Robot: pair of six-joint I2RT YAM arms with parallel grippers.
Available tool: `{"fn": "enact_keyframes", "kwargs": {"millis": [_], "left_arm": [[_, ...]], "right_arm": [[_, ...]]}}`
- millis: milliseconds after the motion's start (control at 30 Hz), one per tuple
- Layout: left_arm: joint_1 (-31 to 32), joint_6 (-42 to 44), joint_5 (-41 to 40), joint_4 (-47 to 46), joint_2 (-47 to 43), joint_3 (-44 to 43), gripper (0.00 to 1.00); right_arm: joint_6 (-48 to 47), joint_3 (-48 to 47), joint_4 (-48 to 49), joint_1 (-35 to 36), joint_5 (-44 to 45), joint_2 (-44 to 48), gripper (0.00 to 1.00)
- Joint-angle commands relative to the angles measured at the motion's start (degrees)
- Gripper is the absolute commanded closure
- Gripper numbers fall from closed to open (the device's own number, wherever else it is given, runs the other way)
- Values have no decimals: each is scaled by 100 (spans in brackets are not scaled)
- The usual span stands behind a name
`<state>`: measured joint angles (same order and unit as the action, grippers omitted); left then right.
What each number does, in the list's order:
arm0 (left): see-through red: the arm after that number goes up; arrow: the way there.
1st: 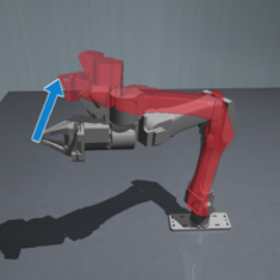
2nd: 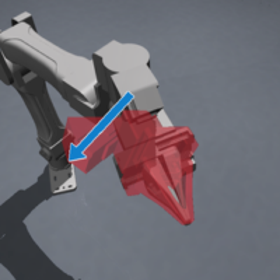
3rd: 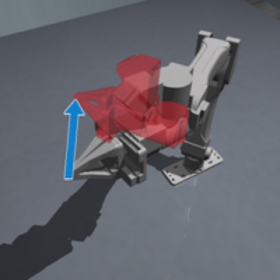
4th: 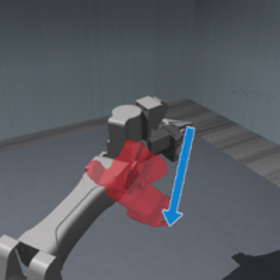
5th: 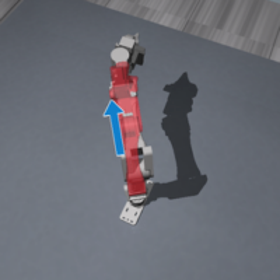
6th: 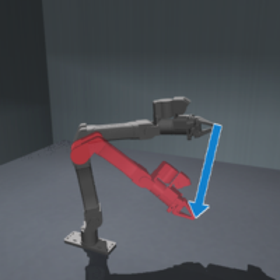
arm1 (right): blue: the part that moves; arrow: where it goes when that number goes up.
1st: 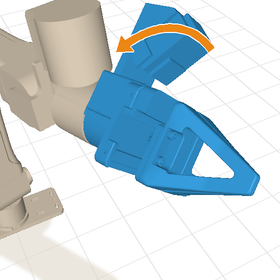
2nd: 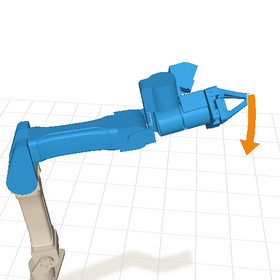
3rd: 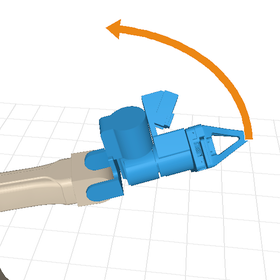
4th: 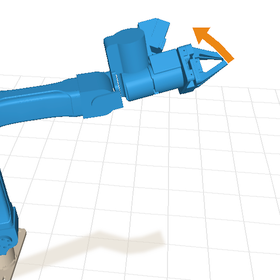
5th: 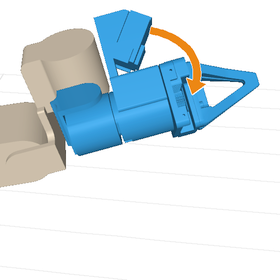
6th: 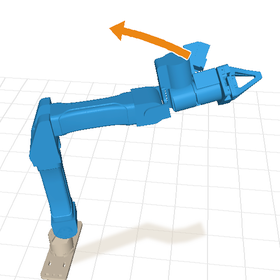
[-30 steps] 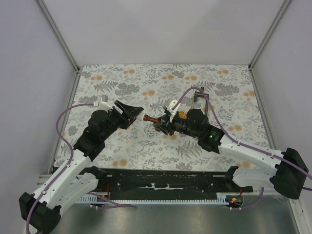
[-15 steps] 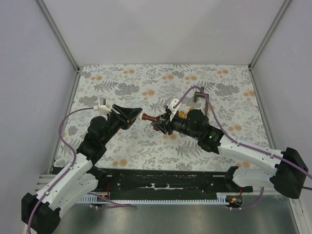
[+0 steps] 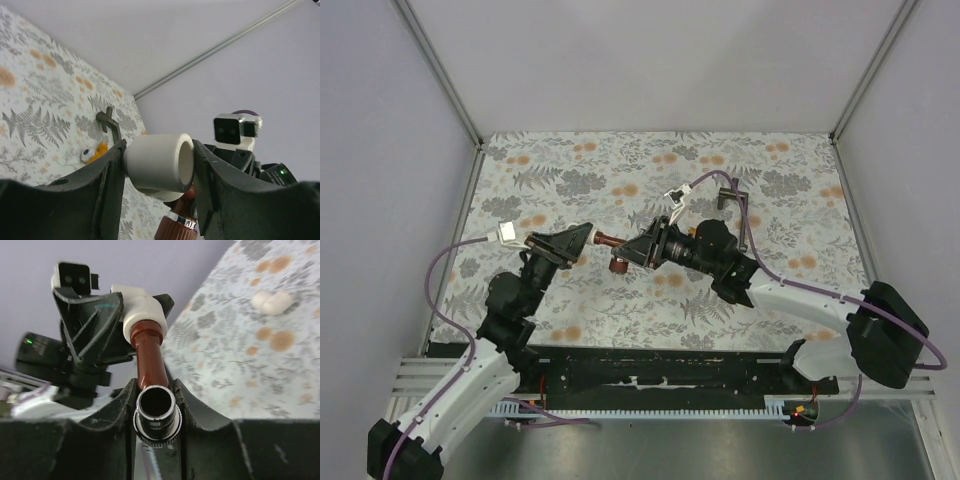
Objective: Install the water faucets
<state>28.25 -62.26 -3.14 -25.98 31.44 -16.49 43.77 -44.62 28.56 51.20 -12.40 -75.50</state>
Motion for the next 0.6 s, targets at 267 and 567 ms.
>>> {"fn": "enact_keyframes", "kwargs": {"millis": [267, 567], "left_arm": [[40, 1629, -284, -894, -1105, 165, 98], [40, 1779, -758, 917, -1290, -539, 98]], "right_arm": [[3157, 498, 3684, -506, -1115, -1415, 36], [1944, 718, 2937, -831, -992, -659, 18]]}}
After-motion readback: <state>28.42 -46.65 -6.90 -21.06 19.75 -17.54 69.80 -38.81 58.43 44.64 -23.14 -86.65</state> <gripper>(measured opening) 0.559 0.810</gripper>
